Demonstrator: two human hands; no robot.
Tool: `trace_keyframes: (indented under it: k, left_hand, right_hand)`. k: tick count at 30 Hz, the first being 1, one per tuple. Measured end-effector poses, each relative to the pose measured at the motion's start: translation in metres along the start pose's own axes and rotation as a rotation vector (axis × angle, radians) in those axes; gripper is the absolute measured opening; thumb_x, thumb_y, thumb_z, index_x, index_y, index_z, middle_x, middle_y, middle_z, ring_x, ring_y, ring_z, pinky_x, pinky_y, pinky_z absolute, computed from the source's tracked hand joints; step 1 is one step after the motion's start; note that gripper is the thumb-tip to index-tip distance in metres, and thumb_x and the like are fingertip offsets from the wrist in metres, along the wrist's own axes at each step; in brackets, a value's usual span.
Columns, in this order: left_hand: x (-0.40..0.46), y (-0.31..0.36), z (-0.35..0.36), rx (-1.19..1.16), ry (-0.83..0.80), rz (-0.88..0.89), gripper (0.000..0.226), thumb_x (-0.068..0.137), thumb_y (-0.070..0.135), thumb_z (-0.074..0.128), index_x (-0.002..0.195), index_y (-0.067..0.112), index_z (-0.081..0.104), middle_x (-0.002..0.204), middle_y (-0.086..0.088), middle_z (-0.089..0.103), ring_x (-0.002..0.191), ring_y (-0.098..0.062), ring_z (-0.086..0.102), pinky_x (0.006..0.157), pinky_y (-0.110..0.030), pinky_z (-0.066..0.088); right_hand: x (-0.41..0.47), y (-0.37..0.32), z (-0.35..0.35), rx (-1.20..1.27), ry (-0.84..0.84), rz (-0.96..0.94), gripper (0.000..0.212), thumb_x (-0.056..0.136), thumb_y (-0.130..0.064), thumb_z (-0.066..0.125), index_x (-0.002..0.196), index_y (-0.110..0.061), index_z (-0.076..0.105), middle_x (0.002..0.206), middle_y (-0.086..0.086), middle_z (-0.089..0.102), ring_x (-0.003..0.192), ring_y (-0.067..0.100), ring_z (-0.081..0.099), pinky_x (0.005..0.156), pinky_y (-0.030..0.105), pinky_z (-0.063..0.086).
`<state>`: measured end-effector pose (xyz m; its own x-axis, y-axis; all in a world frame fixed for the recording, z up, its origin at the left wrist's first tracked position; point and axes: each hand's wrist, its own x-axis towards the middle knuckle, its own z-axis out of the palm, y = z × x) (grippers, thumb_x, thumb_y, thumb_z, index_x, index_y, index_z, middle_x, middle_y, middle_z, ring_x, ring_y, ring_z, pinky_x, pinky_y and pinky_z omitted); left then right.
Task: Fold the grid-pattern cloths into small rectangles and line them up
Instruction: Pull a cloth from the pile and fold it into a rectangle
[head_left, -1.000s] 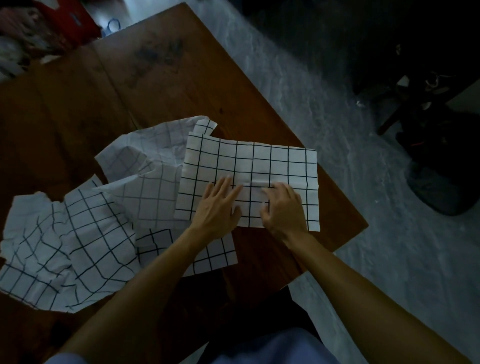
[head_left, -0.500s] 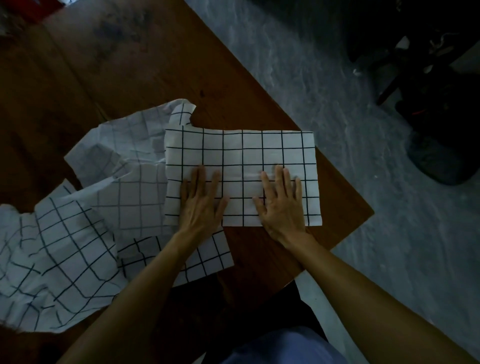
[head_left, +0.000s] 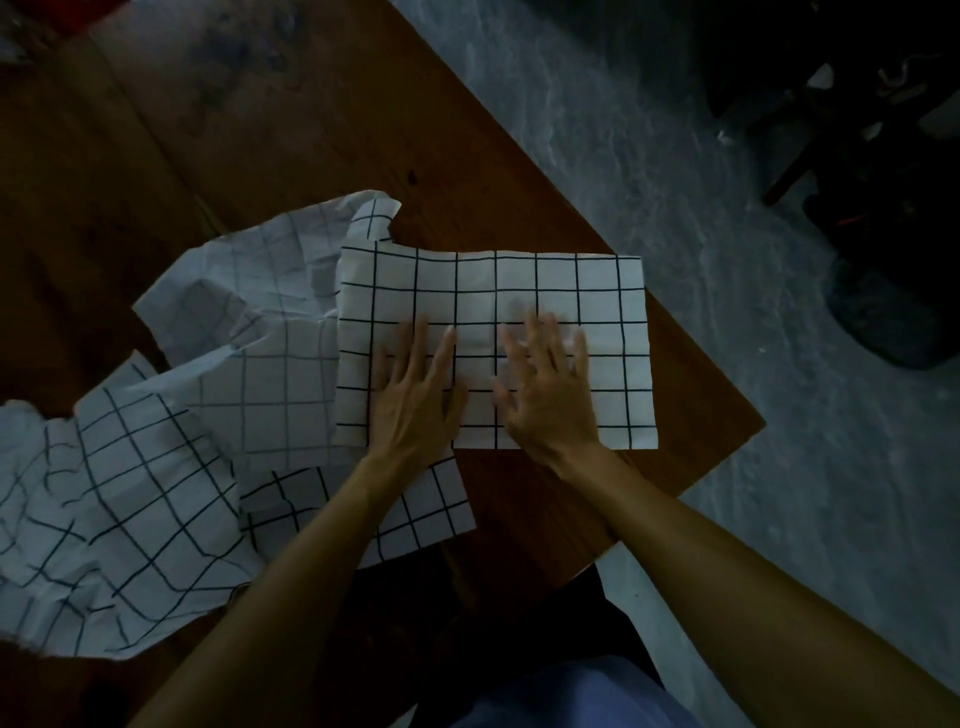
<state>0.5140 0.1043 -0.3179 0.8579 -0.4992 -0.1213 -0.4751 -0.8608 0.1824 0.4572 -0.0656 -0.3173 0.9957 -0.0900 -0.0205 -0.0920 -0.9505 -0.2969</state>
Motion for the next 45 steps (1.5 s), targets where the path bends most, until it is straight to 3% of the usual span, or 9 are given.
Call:
trace_keyframes:
  k: [8,12,15,19,24,29,33,39,45]
  left_hand:
    - [0.004,-0.029,0.007,-0.066,0.014,-0.045,0.063,0.098,0.048,0.017,0.152,0.017,0.011,0.159,-0.015,-0.001,0.147,-0.028,-0.004,0.119,-0.046,-0.001]
    - [-0.015,-0.069,-0.006,-0.008,-0.069,-0.162,0.068,0.094,0.06,0.009,0.151,0.026,-0.003,0.159,-0.008,-0.015,0.145,-0.021,-0.017,0.117,-0.038,-0.013]
    - [-0.016,-0.063,-0.015,0.008,-0.061,-0.194,0.069,0.093,0.059,0.011,0.152,0.023,0.001,0.159,-0.009,-0.014,0.145,-0.022,-0.017,0.118,-0.048,-0.007]
    - [-0.004,-0.021,-0.017,0.057,0.069,-0.111,0.063,0.095,0.044,0.02,0.15,0.013,0.018,0.158,-0.016,0.005,0.146,-0.028,-0.003,0.117,-0.05,-0.003]
    - [0.0,0.018,0.01,-0.006,-0.052,0.031,0.07,0.095,0.044,0.029,0.151,0.011,0.002,0.159,-0.014,-0.001,0.147,-0.025,-0.007,0.119,-0.046,-0.002]
    - [-0.008,-0.014,0.008,0.011,-0.067,-0.033,0.072,0.095,0.056,0.011,0.151,0.016,-0.008,0.159,-0.01,-0.014,0.146,-0.023,-0.015,0.118,-0.042,-0.01]
    - [-0.017,-0.038,0.0,-0.045,-0.1,-0.122,0.072,0.094,0.06,0.012,0.15,0.022,-0.014,0.157,-0.002,-0.021,0.143,-0.016,-0.024,0.118,-0.042,-0.011]
    - [-0.01,-0.005,-0.004,-0.081,0.048,-0.083,0.067,0.09,0.048,0.024,0.148,0.014,0.026,0.158,-0.012,0.011,0.146,-0.026,0.002,0.118,-0.048,-0.003]
    - [0.002,0.018,0.012,-0.052,-0.004,-0.005,0.062,0.096,0.044,0.021,0.151,0.014,0.017,0.159,-0.013,0.007,0.147,-0.026,-0.002,0.119,-0.048,0.003]
  right_hand:
    - [-0.001,0.018,0.003,0.029,-0.051,0.077,0.058,0.1,-0.043,0.03,0.152,-0.02,0.018,0.16,0.009,0.007,0.148,0.024,-0.002,0.12,0.042,0.0]
    - [-0.015,0.041,-0.005,-0.006,-0.043,0.172,0.061,0.097,-0.049,0.021,0.152,-0.023,0.016,0.161,0.009,0.003,0.148,0.025,-0.004,0.12,0.044,0.001]
    - [-0.015,0.04,-0.005,-0.053,-0.028,0.196,0.061,0.097,-0.048,0.023,0.152,-0.021,0.018,0.16,0.012,0.005,0.148,0.028,-0.001,0.118,0.05,0.002]
    - [-0.007,0.011,-0.004,-0.035,0.023,0.044,0.055,0.099,-0.035,0.028,0.15,-0.013,0.022,0.159,0.012,0.01,0.147,0.029,0.002,0.118,0.05,-0.002]
    - [0.0,-0.035,0.02,0.05,-0.089,-0.063,0.057,0.099,-0.034,0.021,0.15,-0.008,0.021,0.158,0.013,0.018,0.147,0.028,0.008,0.12,0.045,0.008]
    - [-0.018,0.025,0.0,0.017,-0.05,0.072,0.055,0.1,-0.041,0.03,0.15,-0.021,0.022,0.159,0.009,0.015,0.147,0.025,0.006,0.12,0.044,0.007]
    - [-0.044,0.066,-0.02,-0.042,-0.091,0.197,0.06,0.099,-0.051,0.018,0.152,-0.024,0.013,0.16,0.008,0.003,0.148,0.023,-0.005,0.12,0.044,0.003]
    - [-0.036,0.032,-0.019,-0.113,0.038,0.158,0.059,0.097,-0.035,0.031,0.151,-0.013,0.018,0.159,0.015,0.006,0.147,0.027,-0.006,0.119,0.044,-0.005]
    - [-0.007,-0.032,0.012,0.064,-0.079,-0.018,0.055,0.097,-0.029,0.02,0.15,-0.013,0.021,0.158,0.014,0.016,0.147,0.026,0.005,0.12,0.041,0.002]
